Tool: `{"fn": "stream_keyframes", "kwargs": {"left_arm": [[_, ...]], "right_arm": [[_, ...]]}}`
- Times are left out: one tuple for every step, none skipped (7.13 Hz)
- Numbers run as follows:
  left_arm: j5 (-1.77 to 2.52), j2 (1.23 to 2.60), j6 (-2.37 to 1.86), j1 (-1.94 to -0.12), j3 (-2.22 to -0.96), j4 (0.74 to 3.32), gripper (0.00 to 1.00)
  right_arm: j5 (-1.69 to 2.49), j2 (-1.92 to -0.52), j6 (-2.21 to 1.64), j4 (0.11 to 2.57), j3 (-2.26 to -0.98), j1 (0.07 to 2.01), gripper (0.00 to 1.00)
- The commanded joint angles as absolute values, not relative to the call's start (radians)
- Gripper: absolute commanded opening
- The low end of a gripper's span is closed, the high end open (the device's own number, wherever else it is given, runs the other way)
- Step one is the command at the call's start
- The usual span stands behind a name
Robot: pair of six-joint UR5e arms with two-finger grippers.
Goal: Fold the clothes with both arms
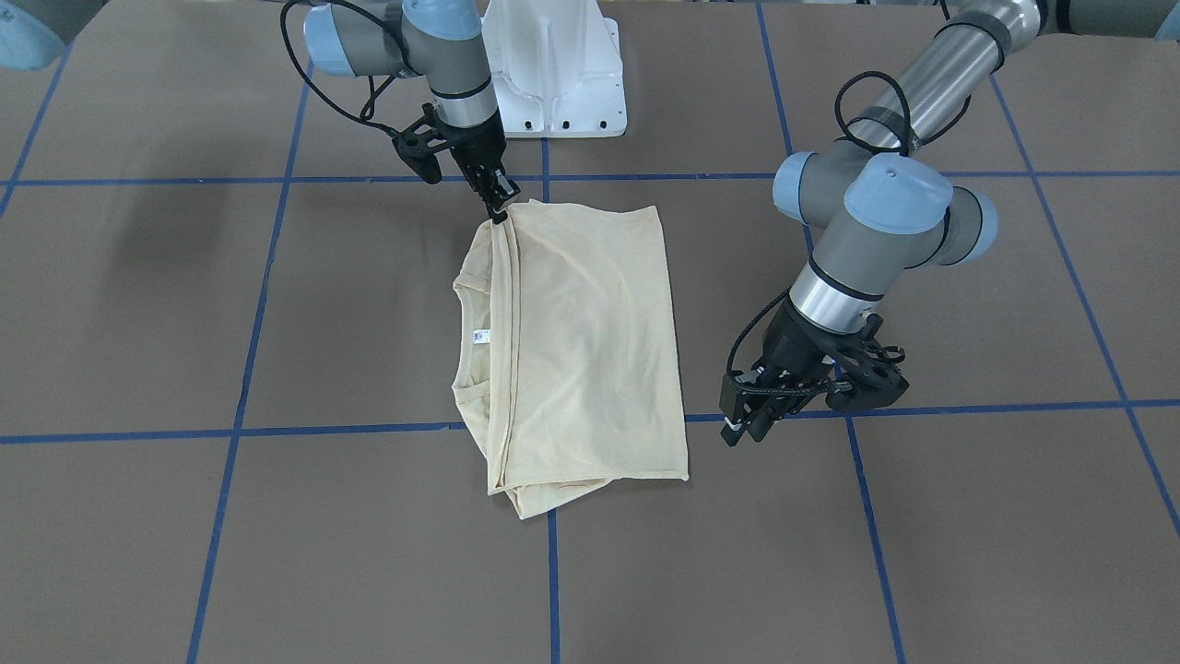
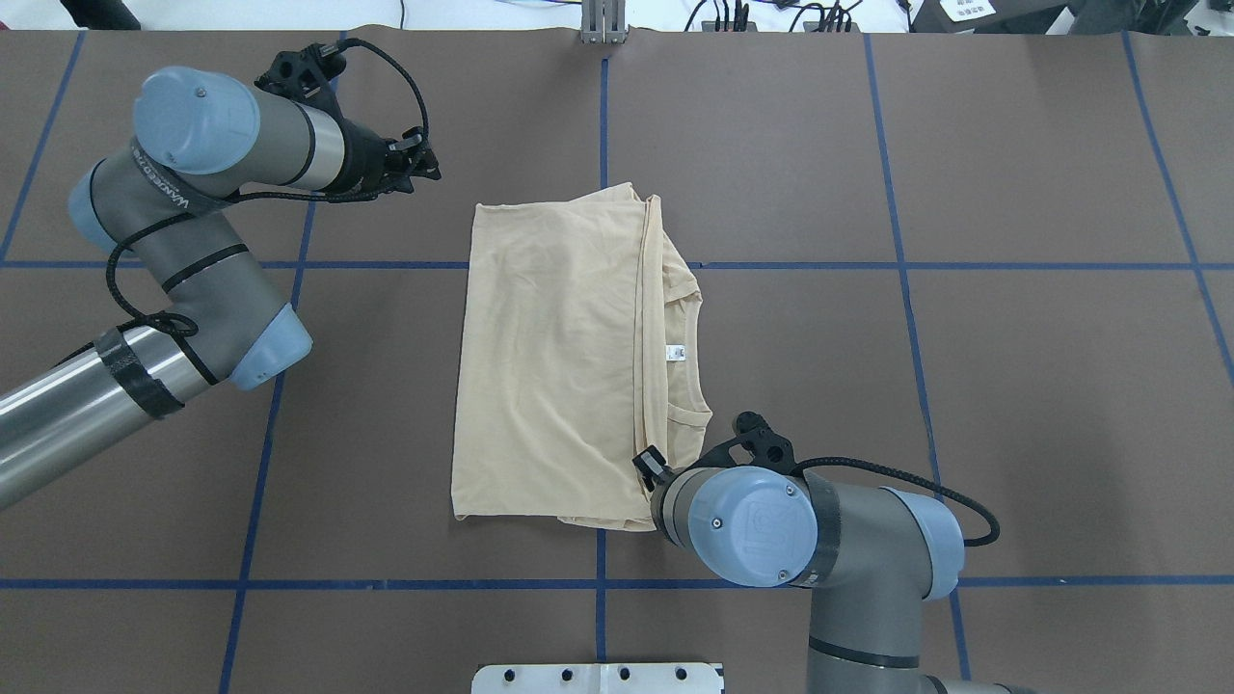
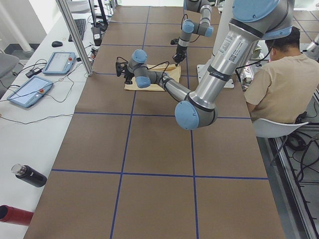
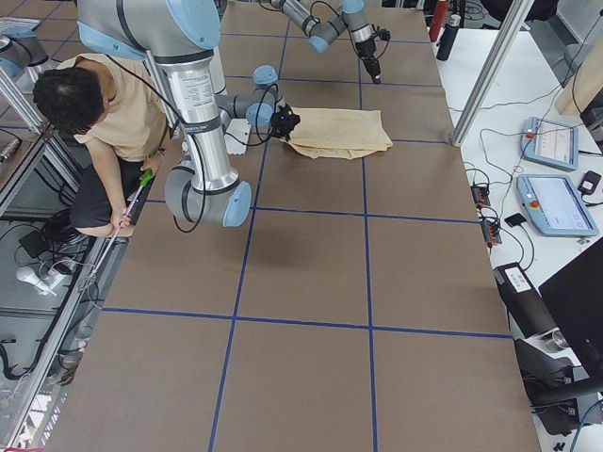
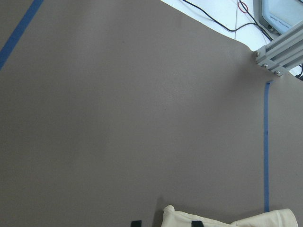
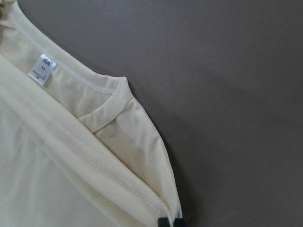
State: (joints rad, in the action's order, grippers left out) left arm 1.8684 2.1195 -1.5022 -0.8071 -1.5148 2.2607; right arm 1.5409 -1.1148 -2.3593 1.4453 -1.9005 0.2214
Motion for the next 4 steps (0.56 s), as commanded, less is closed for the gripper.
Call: {"fn": "stream_keyframes", "kwargs": {"left_arm": [[1.896,1.983,-1.718,-0.705,-1.795,2.139,0.46],[1.846,1.863,-1.809,-0.596,-1.910,2.138,0.47],[1.725,1.812,-1.916,-0.457,-1.951,2.137,0.50],[1.666,1.799,-2.003,-0.333,-1.938,2.135,0.50]], "right_arm": [[1.540,-1.124,-2.359,1.486,-1.930,0.219,0.00],[1.539,-1.129,-2.359,1.486,-1.930,0.216,0.00],[1.537,-1.131,-2.359,1.486,-1.930,0.215,0.00],[1.536,-1.131,-2.359,1.486,-1.930,0.212,0.00]]}}
